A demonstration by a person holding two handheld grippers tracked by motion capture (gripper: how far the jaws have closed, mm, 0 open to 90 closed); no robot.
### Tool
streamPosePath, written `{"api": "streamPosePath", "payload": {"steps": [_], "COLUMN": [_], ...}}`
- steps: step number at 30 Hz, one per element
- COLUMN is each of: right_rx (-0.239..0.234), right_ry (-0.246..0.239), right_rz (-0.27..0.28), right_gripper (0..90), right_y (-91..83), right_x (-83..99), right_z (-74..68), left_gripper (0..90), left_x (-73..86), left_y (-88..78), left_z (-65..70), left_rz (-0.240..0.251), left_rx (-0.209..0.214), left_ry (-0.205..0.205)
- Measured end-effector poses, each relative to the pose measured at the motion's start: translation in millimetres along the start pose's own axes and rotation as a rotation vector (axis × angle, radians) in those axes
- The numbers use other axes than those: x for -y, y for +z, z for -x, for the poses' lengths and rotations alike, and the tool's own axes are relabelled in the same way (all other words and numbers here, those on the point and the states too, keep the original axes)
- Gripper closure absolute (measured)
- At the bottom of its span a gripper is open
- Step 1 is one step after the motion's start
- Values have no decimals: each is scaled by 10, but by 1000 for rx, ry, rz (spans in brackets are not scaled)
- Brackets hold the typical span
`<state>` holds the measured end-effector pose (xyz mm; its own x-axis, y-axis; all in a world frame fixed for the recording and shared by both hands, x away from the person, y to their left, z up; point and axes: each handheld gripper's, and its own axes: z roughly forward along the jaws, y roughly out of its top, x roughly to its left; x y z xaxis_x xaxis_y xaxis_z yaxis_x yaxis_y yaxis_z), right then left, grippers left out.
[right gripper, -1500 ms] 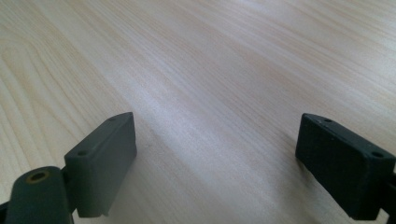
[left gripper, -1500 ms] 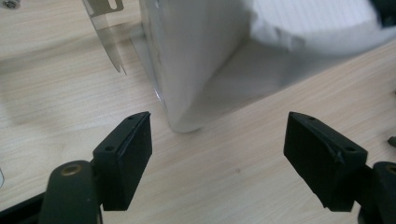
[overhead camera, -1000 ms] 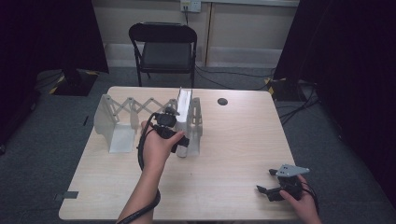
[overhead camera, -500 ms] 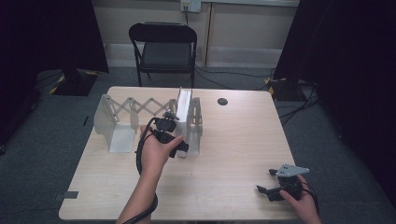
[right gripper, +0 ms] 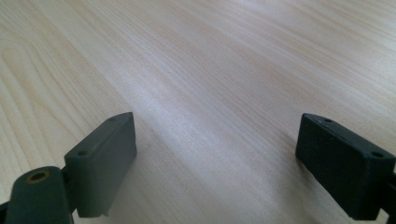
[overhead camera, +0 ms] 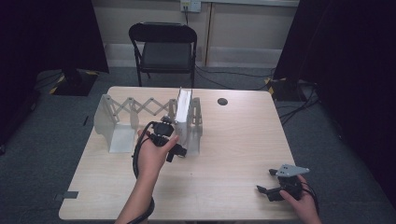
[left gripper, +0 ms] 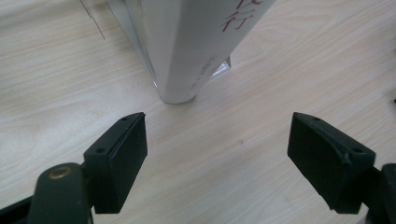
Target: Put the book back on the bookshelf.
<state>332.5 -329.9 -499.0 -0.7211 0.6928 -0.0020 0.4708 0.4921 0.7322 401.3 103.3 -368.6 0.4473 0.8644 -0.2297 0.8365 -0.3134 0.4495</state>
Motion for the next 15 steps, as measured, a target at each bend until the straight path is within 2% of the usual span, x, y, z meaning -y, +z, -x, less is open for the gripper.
{"api": "streamPosePath", "payload": {"steps": [3, 15], "right_rx": [0, -1], "right_ry": [0, 0], "right_rz": [0, -1], "right_gripper": [120, 120], "right_y": [0, -1], "right_x": [0, 0], "right_z": [0, 0], "left_gripper": [199, 197], "left_x": [25, 150], "left_y": [10, 59], "left_z": [-16, -111], "left_rz": [1, -3], "left_rx": [15, 17], "left_ry": [2, 4]}}
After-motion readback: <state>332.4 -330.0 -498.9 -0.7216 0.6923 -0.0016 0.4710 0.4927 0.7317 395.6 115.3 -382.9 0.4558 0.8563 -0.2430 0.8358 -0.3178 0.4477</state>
